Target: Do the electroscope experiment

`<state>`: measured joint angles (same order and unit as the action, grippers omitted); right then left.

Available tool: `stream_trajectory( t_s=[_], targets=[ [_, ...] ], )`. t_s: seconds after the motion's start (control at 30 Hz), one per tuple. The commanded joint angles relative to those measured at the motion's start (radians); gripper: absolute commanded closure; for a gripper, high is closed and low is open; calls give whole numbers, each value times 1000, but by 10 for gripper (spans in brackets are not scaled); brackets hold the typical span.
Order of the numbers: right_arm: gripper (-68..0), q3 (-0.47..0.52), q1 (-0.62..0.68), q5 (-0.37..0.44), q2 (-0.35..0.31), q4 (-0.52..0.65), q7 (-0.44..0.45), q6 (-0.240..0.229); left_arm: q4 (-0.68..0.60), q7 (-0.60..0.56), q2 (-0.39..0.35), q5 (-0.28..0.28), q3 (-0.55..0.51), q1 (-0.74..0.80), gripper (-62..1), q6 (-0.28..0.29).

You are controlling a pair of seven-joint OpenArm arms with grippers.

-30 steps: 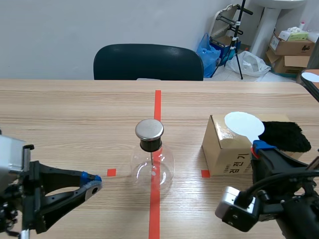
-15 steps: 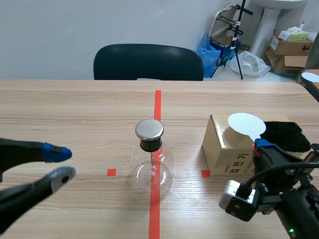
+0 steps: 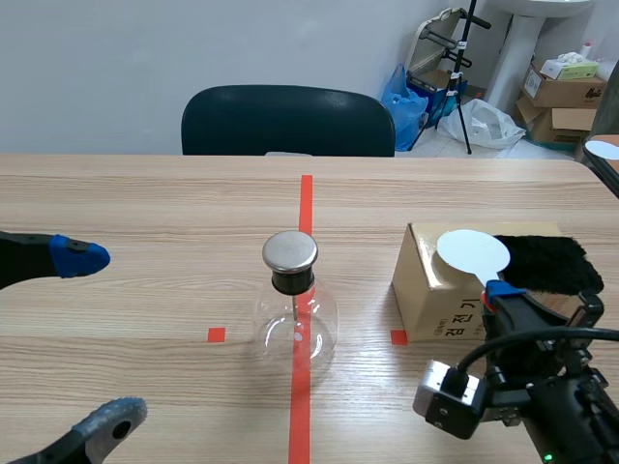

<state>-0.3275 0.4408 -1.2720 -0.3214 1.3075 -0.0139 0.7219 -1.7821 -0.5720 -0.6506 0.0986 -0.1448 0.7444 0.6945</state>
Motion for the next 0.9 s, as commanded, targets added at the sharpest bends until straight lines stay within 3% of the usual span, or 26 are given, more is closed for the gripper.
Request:
stream_trajectory(
  t_s=[0.0,0.87],
  targets=[
    [-11,-14,-23,-14,0,-9,-18,61,-2,-11,8,14,2,-8,-623,2],
    [-11,-47,-48,0,20,-51,-72,61,-6,-11,8,21,2,12,-623,2]
  ],
)
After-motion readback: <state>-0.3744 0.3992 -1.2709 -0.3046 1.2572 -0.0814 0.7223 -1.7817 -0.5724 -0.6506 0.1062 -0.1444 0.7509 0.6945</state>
